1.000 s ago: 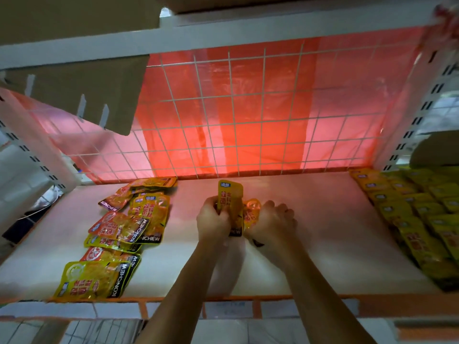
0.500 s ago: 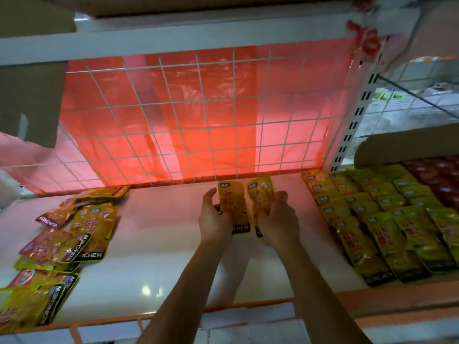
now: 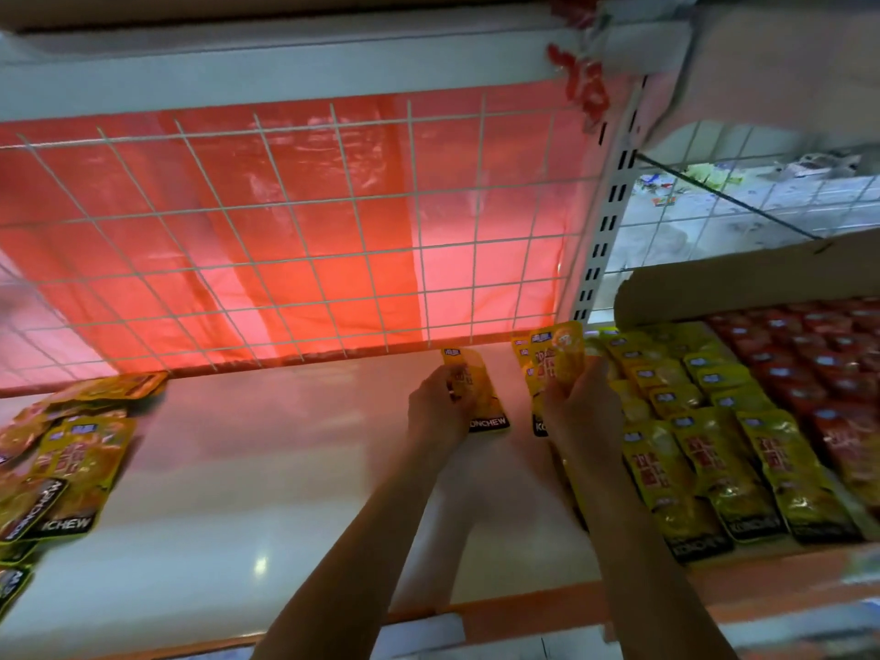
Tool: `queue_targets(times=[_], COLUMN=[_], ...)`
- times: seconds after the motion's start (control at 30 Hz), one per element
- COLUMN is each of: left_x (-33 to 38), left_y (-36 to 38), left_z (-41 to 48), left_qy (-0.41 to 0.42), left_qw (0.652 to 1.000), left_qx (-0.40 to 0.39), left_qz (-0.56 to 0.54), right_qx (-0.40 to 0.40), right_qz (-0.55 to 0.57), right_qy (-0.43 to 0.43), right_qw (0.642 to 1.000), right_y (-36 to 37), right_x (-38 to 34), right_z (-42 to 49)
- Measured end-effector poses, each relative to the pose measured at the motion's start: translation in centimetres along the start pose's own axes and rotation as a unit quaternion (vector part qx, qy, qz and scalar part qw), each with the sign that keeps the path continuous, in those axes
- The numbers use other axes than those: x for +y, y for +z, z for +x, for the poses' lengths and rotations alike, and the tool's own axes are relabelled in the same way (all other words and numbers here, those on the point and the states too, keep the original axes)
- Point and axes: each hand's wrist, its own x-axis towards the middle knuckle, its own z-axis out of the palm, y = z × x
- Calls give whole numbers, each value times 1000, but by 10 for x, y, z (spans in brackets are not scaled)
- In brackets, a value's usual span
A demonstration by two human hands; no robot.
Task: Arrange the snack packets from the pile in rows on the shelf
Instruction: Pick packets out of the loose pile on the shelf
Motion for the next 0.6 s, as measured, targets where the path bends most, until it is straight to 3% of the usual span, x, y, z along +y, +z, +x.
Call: queue_targets(times=[0.27,0.4,0.6], left_x=[18,18,14], left_y=[18,27,40], left_z=[19,20,28], left_qy=[71,123,118], left_qw=[981,971,966], left_qx=[-21,-4,13], left_qz=[178,206,231], right_qx=[-9,-14,-23], right_qz=[15,12,21], right_qy=[10,-6,-18], right_qw=[1000,1000,999], right_y=[-11,-13,-14], right_x=[14,18,20], right_z=[18,21,24])
